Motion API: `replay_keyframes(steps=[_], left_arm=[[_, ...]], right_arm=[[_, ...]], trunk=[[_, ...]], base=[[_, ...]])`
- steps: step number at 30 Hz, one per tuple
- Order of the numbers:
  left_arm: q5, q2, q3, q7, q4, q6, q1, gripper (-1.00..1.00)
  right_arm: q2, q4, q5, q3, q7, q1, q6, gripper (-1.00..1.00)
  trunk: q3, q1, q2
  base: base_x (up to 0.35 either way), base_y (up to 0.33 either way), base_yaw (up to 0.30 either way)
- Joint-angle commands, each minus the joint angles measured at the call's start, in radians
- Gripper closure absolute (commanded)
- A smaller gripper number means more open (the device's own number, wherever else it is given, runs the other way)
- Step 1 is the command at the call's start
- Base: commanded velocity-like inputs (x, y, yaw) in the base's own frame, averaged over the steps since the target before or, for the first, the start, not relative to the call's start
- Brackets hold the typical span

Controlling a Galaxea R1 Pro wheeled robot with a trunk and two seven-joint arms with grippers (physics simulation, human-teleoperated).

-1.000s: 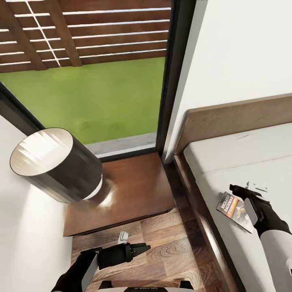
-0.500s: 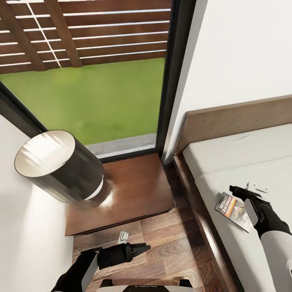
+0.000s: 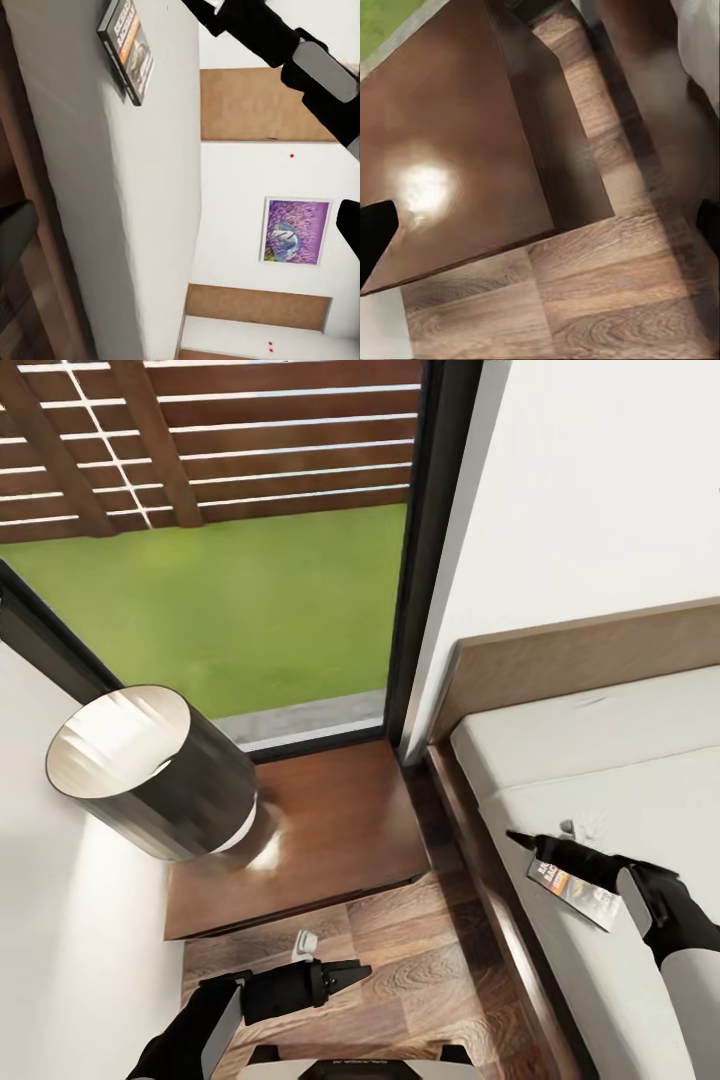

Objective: In the bedroom, move the book from the bed onto either nightstand, and place the two sandals side by side next to the bed.

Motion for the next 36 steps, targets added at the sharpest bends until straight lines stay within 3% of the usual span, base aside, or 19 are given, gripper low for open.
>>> replay_keyframes(steps=[1,3,7,12,16,20,26,32,36], left_arm=[[0.004,0.0,-0.001,0.0,0.0,0.01,0.0,-1.0],[0.003,0.0,-0.001,0.013,0.001,0.009,0.0,-1.0],[0.002,0.0,-0.004,0.067,0.005,0.008,0.0,-1.0],[0.002,-0.001,-0.007,0.143,0.01,0.005,0.002,-1.0],[0.0,0.0,-0.008,0.184,0.055,-0.015,0.005,-1.0],[-0.001,0.005,-0.008,0.206,0.159,-0.077,0.006,-1.0],[-0.002,0.012,-0.009,0.225,0.324,-0.215,0.006,-1.0],[-0.002,0.015,-0.007,0.226,0.347,-0.24,0.006,-1.0],[0.001,0.033,-0.006,0.227,0.351,-0.244,0.006,-1.0]], right_arm=[[0.0,0.0,-0.006,-0.002,0.061,0.023,0.015,-1.0],[0.0,0.0,-0.005,-0.001,0.167,0.083,0.023,-1.0],[0.0,0.017,-0.004,-0.001,0.233,0.154,0.026,-1.0],[0.001,0.226,0.012,0.0,0.279,0.21,0.012,-1.0],[0.002,0.378,0.099,0.001,0.292,0.216,-0.06,-1.0],[0.008,0.44,0.14,0.001,0.294,0.217,-0.121,-1.0],[0.011,0.542,0.148,0.001,0.292,0.217,-0.138,-1.0],[0.012,0.554,0.145,0.001,0.286,0.217,-0.139,-1.0],[0.011,0.555,0.144,0.001,0.285,0.218,-0.138,-1.0]], trunk=[[0.003,-0.004,0.007],[0.009,-0.011,0.021],[0.021,-0.027,0.049],[0.037,-0.046,0.084],[0.05,-0.061,0.112],[0.062,-0.077,0.14],[0.081,-0.1,0.182],[0.09,-0.111,0.203],[0.09,-0.111,0.203]], base=[[0.0,0.0,0.0],[0.0,0.0,0.0],[0.0,0.0,0.0],[0.0,0.0,0.0],[0.0,0.0,0.0],[0.0,0.0,0.0],[0.0,0.0,0.0],[0.0,0.0,0.0],[0.0,0.0,0.0]])
